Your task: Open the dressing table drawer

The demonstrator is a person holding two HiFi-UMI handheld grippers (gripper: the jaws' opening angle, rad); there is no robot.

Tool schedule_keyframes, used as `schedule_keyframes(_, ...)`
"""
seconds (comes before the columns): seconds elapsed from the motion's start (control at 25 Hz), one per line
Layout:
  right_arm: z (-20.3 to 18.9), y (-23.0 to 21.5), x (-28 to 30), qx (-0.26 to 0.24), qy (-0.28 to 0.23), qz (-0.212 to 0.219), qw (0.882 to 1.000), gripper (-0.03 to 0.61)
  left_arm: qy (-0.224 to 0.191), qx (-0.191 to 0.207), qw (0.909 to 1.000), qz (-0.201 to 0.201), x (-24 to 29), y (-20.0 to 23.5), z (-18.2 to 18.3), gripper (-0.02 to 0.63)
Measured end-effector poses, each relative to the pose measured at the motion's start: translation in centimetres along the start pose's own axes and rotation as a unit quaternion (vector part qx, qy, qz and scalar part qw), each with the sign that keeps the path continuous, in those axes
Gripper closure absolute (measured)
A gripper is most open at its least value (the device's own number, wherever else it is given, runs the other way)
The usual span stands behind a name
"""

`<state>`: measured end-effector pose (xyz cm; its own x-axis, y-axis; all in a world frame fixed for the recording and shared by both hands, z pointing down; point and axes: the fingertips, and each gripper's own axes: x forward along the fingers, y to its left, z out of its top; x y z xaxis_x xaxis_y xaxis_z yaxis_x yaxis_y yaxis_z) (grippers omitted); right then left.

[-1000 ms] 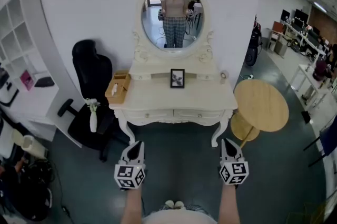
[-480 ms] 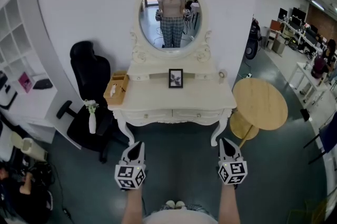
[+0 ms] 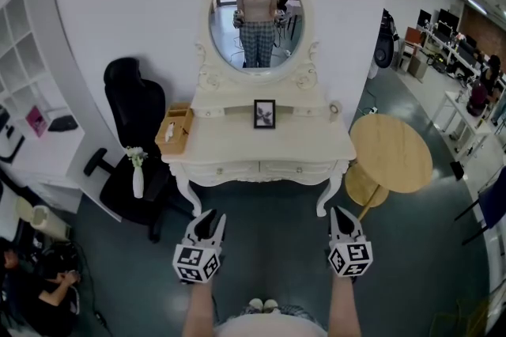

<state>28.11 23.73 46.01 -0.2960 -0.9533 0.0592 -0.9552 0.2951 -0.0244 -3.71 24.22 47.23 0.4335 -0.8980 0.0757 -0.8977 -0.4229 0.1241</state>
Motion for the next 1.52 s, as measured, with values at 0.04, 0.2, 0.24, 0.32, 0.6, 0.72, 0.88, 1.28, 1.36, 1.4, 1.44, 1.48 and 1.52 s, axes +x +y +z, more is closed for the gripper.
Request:
schedule_keyframes(0.04, 0.0, 0.0, 0.0, 0.000, 0.000, -0.001, 1.000, 0.561, -0.001, 0.000, 1.0000, -0.003, 0.0, 0.0, 0.1, 0.492)
schedule_keyframes(0.2, 0.1, 0.3, 0.3, 0.000, 0.001, 0.000, 1.000, 0.561, -0.008, -0.003, 0.9999, -0.008, 0.1, 0.2, 0.4, 0.359)
schedule_keyframes(0.24, 0.2, 0.4, 0.4, 0.000, 0.001, 0.001, 1.000, 0.561, -0.008, -0.002, 0.9999, -0.006, 0.1, 0.3, 0.4, 0.331)
schedule_keyframes(0.32, 0.3, 0.6, 0.6, 0.000, 0.001, 0.001, 1.000, 0.561, -0.007, -0.002, 1.0000, -0.003, 0.1, 0.6, 0.4, 0.294)
schedule_keyframes(0.6, 0.2, 1.2, 1.5, 0.002, 0.002, -0.003, 1.000, 0.561, -0.004, -0.002, 0.9999, -0.012, 0.8, 1.6, 0.4, 0.288)
schedule_keyframes(0.72, -0.1, 1.4, 2.0, 0.003, 0.001, -0.006, 1.000, 0.561, -0.006, -0.001, 0.9999, -0.015, 1.3, 2.1, 0.4, 0.288)
schedule_keyframes(0.88, -0.5, 1.5, 2.4, 0.008, 0.000, -0.010, 1.000, 0.561, 0.003, -0.001, 0.9999, -0.017, 2.0, 2.8, -0.2, 0.288)
schedule_keyframes(1.28, -2.2, 0.7, 6.0, 0.021, 0.009, -0.011, 1.000, 0.561, 0.014, 0.003, 0.9999, -0.008, 5.5, 5.3, -0.7, 0.288)
schedule_keyframes(1.36, -2.1, 0.3, 7.4, 0.021, 0.011, -0.010, 1.000, 0.561, 0.015, 0.003, 0.9998, -0.008, 6.8, 5.8, -0.7, 0.288)
schedule_keyframes(1.4, -2.1, 0.1, 8.2, 0.021, 0.011, -0.009, 1.000, 0.561, 0.015, 0.003, 0.9998, -0.008, 7.5, 6.1, -0.7, 0.288)
schedule_keyframes(1.44, -2.1, -0.1, 9.1, 0.020, 0.011, -0.007, 1.000, 0.561, 0.015, 0.003, 0.9999, -0.007, 8.3, 6.4, -0.7, 0.288)
schedule_keyframes(1.48, -2.0, -0.3, 10.1, 0.019, 0.012, -0.004, 1.000, 0.561, 0.015, 0.003, 0.9999, -0.006, 9.1, 6.7, -0.7, 0.288)
schedule_keyframes(1.52, -2.0, -0.6, 11.1, 0.017, 0.012, -0.001, 1.000, 0.561, 0.014, 0.002, 0.9999, -0.005, 10.0, 7.1, -0.7, 0.288)
